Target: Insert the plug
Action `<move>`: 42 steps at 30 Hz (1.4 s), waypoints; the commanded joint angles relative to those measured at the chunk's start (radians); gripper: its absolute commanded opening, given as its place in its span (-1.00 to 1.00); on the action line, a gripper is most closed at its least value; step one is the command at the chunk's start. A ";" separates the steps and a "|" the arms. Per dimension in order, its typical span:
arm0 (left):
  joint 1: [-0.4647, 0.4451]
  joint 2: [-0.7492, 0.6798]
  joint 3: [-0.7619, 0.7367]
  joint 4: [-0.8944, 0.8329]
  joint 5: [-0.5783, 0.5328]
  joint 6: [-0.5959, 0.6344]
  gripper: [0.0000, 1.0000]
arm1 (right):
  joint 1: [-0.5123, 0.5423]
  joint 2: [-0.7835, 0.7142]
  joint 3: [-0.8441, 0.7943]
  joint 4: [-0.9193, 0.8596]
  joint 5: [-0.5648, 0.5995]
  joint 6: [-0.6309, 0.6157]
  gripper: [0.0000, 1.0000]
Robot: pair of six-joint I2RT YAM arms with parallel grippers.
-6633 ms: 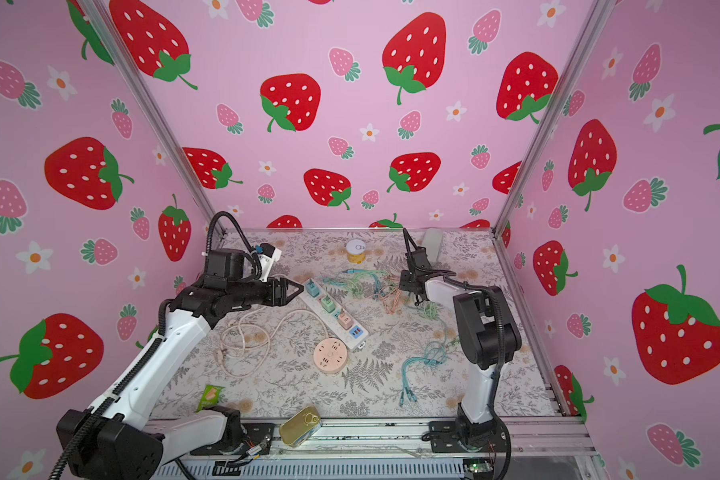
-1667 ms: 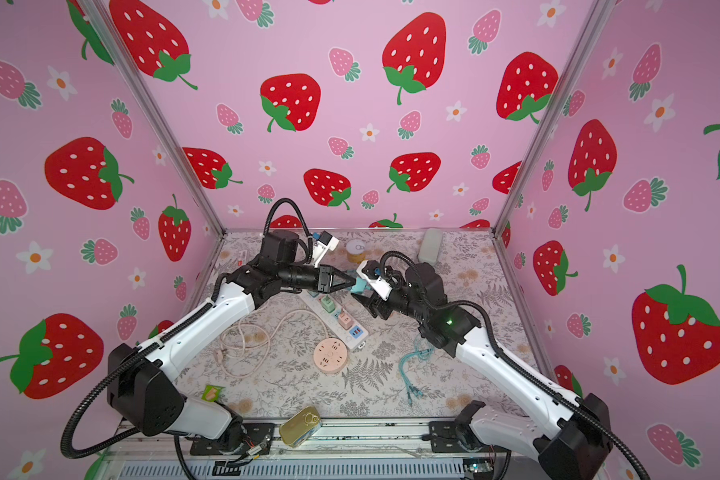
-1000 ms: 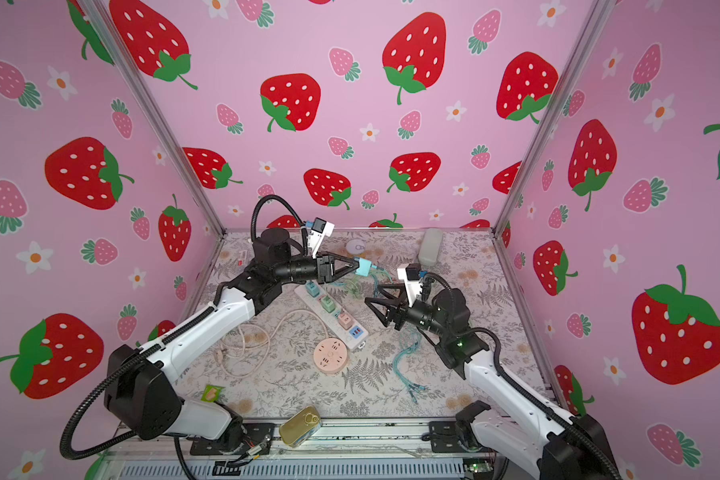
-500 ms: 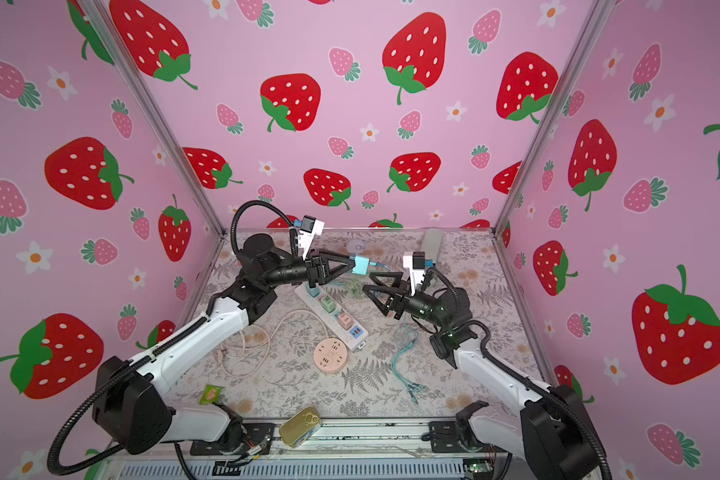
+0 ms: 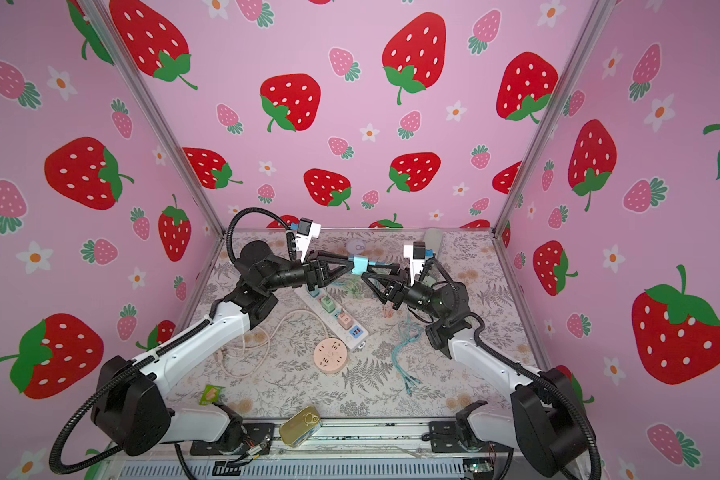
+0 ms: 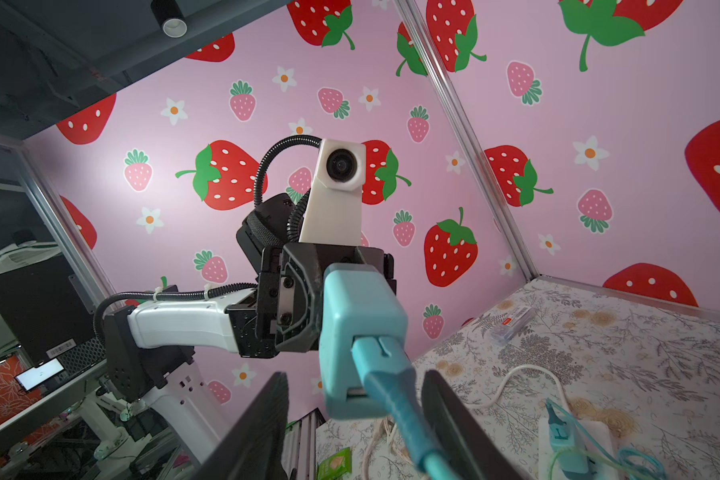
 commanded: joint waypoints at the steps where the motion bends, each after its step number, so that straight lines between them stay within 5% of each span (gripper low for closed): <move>1: -0.015 -0.020 -0.010 0.063 0.026 -0.014 -1.00 | -0.004 0.014 0.039 0.053 -0.002 0.048 -0.04; 14: -0.034 -0.018 -0.022 0.062 0.026 0.002 -1.00 | -0.004 0.038 0.058 0.103 -0.018 0.099 -0.18; 24: -0.039 -0.045 -0.033 -0.003 -0.017 0.045 -1.00 | -0.004 0.043 0.070 0.087 -0.037 0.101 -0.50; 32: -0.037 -0.075 -0.015 -0.139 -0.045 0.100 -0.31 | -0.004 -0.017 0.106 -0.191 -0.010 -0.071 -0.78; 42: -0.030 -0.151 -0.050 -0.217 -0.081 0.132 -0.02 | -0.005 -0.085 0.184 -0.592 0.038 -0.313 -0.86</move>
